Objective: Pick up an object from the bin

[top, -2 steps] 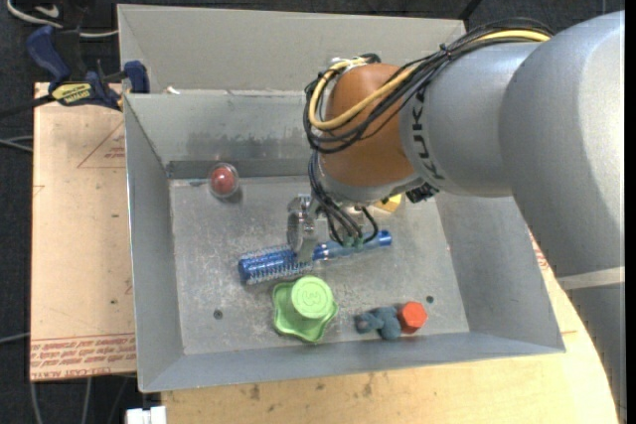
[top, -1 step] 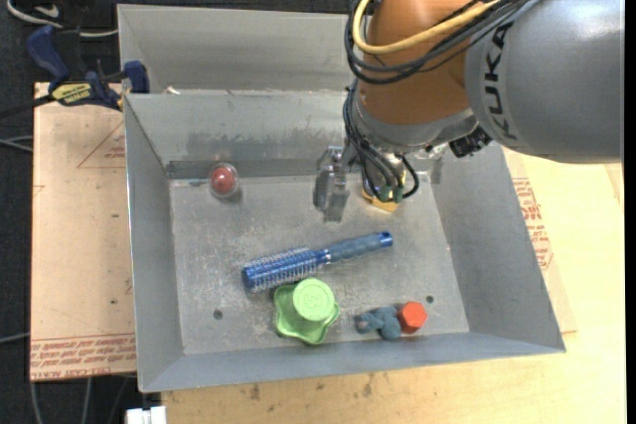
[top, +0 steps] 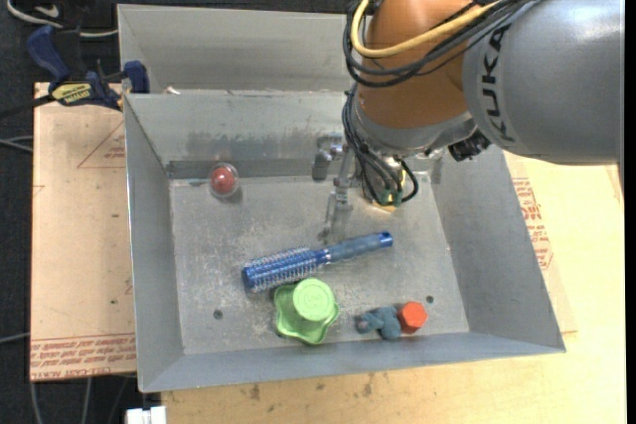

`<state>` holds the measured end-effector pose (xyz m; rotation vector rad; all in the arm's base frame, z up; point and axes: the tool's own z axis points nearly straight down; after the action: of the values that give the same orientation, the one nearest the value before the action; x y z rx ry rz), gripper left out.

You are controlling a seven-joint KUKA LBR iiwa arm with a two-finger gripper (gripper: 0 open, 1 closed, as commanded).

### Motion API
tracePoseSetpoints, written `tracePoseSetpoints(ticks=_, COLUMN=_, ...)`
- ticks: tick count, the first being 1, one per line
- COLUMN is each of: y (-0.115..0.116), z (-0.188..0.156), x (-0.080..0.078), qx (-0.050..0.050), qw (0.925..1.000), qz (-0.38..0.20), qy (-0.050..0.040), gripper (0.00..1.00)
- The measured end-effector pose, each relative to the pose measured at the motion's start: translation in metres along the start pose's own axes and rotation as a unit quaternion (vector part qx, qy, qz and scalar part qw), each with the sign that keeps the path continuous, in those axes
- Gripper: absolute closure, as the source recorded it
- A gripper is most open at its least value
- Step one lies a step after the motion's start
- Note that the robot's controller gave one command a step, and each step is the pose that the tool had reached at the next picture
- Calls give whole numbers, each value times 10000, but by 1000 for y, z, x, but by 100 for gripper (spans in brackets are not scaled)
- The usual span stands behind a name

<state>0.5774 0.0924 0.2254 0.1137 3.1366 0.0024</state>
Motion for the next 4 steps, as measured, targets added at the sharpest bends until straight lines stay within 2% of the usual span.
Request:
tracePoseSetpoints(ticks=1, y=-40, z=94, x=43, qx=19, qw=10000, qz=-40, qy=62, gripper=0)
tracePoseSetpoints(ticks=2, y=-8, z=159, x=32, qx=1, qw=9999, qz=169, qy=30, gripper=0)
tracePoseSetpoints(ticks=3, y=7, z=155, x=-2, qx=-1, qw=9990, qz=-448, qy=-8, gripper=0)
tracePoseSetpoints(ticks=4, y=7, z=156, x=-1, qx=1, qw=9990, qz=-442, qy=8, gripper=100)
